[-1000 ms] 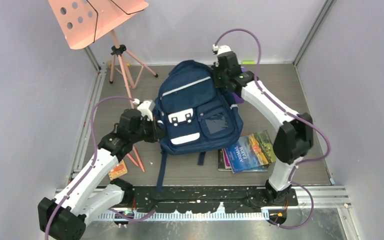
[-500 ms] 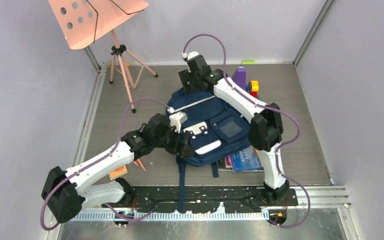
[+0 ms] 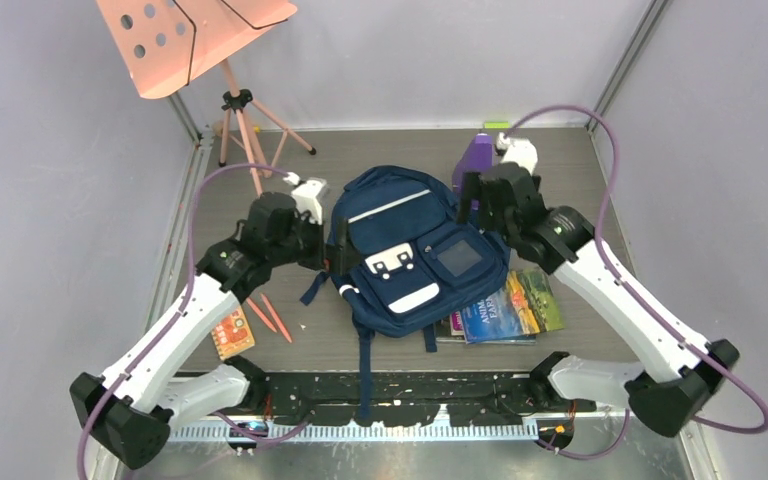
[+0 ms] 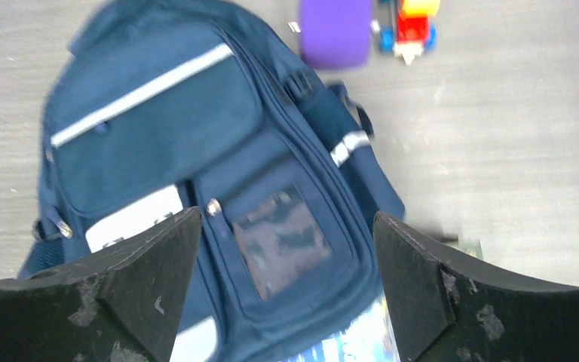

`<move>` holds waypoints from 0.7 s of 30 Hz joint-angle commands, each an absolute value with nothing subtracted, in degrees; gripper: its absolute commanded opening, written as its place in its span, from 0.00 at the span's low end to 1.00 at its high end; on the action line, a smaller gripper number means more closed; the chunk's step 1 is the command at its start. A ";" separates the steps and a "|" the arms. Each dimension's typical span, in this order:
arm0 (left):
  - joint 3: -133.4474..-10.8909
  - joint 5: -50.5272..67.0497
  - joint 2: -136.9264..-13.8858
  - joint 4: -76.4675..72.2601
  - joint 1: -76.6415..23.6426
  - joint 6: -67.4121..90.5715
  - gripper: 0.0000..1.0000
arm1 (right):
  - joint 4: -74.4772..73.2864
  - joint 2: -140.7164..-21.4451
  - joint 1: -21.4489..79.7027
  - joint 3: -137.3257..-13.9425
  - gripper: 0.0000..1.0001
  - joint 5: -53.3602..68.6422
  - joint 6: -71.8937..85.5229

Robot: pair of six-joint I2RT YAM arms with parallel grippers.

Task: Pack the student bag
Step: Adjust the student bag at the center of the board.

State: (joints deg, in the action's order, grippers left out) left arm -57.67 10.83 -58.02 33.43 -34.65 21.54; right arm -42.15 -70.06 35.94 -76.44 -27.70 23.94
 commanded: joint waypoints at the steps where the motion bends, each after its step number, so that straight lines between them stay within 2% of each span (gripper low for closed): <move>1: -59.72 17.87 -58.92 39.21 -23.98 20.52 1.00 | -50.42 -64.94 35.83 -67.05 0.90 -30.76 37.86; 6: -62.76 18.75 -62.96 41.04 -18.98 18.21 1.00 | -52.31 -57.90 35.68 -58.12 0.89 -27.63 46.97; 12: -64.13 7.96 -65.47 42.34 -18.81 14.25 1.00 | -47.51 -52.98 36.50 -48.72 0.85 -23.66 56.96; 19: -61.73 6.10 -64.78 40.74 -18.81 12.47 1.00 | -36.11 -56.84 38.24 -43.25 0.84 -23.69 59.80; 21: -61.11 8.93 -64.29 40.19 -18.81 11.87 1.00 | -32.29 -58.20 38.30 -42.48 0.79 -24.80 59.21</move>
